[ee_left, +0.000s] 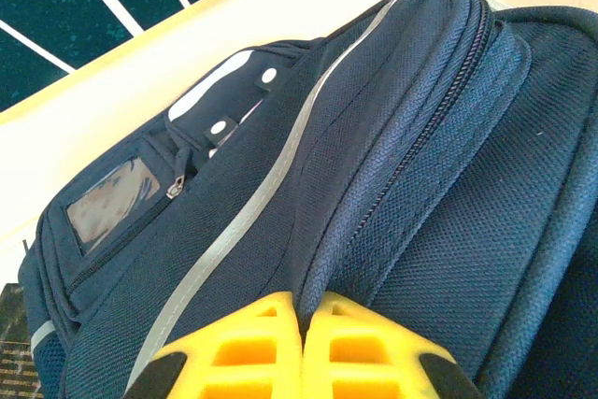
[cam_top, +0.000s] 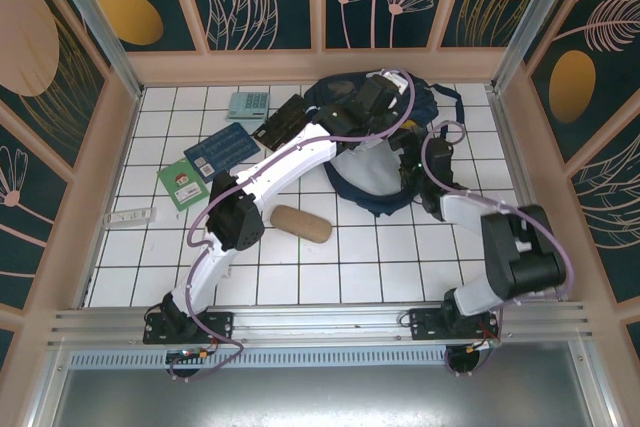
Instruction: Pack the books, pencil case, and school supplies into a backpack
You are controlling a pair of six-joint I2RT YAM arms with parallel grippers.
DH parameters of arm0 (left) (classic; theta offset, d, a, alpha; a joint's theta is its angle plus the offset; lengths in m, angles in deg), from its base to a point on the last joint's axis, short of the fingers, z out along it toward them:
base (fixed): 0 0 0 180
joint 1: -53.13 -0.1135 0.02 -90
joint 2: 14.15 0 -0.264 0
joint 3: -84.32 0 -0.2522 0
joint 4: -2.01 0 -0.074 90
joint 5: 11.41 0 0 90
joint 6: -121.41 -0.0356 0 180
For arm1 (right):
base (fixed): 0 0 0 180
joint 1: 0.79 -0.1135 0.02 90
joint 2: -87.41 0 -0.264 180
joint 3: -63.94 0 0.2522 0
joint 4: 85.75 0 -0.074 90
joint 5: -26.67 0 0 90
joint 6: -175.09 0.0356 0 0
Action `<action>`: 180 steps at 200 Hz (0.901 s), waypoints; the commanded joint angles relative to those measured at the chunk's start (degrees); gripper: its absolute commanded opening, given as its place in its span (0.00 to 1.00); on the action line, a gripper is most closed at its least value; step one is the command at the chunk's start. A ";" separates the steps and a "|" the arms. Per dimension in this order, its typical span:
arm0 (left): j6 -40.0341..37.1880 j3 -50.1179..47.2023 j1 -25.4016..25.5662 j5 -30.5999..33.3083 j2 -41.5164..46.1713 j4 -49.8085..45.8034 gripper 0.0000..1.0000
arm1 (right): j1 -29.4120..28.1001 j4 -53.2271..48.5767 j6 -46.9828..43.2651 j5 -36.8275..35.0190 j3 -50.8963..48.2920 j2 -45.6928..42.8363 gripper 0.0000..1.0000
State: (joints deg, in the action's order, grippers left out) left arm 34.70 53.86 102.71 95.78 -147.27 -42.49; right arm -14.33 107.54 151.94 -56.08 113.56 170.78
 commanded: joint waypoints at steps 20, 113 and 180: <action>3.69 -0.80 -0.31 0.23 1.68 7.17 0.00 | 0.19 -12.25 -11.37 -3.18 -4.88 -16.06 0.99; 6.20 -16.66 -0.32 -5.88 6.19 10.61 0.36 | -0.10 -20.98 -24.28 -3.16 -8.25 -35.17 0.99; 9.34 -32.49 -5.97 -9.28 19.05 16.34 0.69 | -7.75 -21.46 -27.71 -11.24 -3.08 -32.33 0.99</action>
State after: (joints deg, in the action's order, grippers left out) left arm 41.61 26.22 101.05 87.74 -134.88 -31.85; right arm -19.77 85.95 127.26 -63.45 106.87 137.14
